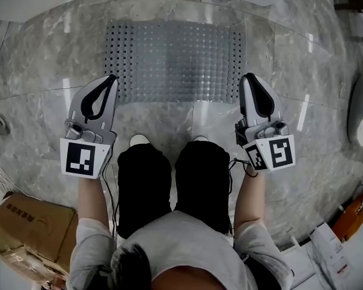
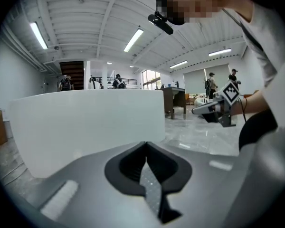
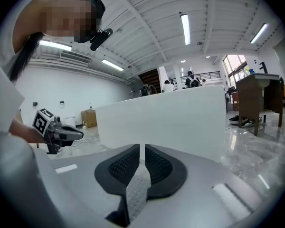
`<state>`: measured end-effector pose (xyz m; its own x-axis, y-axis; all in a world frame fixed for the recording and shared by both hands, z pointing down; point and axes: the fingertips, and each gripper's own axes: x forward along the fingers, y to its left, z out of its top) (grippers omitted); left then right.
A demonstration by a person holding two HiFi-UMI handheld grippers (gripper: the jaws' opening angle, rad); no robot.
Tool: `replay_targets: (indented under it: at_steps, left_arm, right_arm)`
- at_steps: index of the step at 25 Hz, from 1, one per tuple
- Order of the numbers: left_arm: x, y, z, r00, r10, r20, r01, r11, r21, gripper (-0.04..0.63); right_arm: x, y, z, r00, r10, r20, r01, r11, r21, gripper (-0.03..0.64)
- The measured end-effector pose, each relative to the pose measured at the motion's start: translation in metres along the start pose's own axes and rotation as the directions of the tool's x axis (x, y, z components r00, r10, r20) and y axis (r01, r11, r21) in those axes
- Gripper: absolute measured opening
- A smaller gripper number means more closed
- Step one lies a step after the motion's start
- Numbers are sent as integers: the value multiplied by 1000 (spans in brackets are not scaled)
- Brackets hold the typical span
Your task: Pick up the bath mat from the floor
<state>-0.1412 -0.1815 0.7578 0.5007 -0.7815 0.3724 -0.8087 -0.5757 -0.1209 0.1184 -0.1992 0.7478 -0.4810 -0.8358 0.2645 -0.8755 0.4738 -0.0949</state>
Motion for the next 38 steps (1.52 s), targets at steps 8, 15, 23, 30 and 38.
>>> replay_targets:
  at_steps: [8, 15, 23, 30, 38]
  left_arm:
    - [44, 22, -67, 999, 29, 21, -30, 1000, 10, 2]
    - [56, 33, -118, 996, 90, -18, -90, 996, -8, 2]
    - [57, 63, -186, 980, 173, -96, -180, 981, -66, 54]
    - [75, 82, -248, 956, 183, -227, -219, 965, -142, 113]
    - [90, 82, -295, 922, 193, -336, -254, 956, -148, 213]
  right_arm:
    - [32, -21, -58, 1000, -4, 13, 4, 1000, -13, 41]
    - [38, -39, -89, 999, -14, 35, 13, 1000, 28, 48]
    - [42, -49, -120, 1000, -29, 9, 29, 1000, 12, 66]
    - [45, -63, -153, 999, -39, -18, 40, 998, 41, 86]
    - [46, -97, -201, 993, -81, -89, 87, 994, 69, 121]
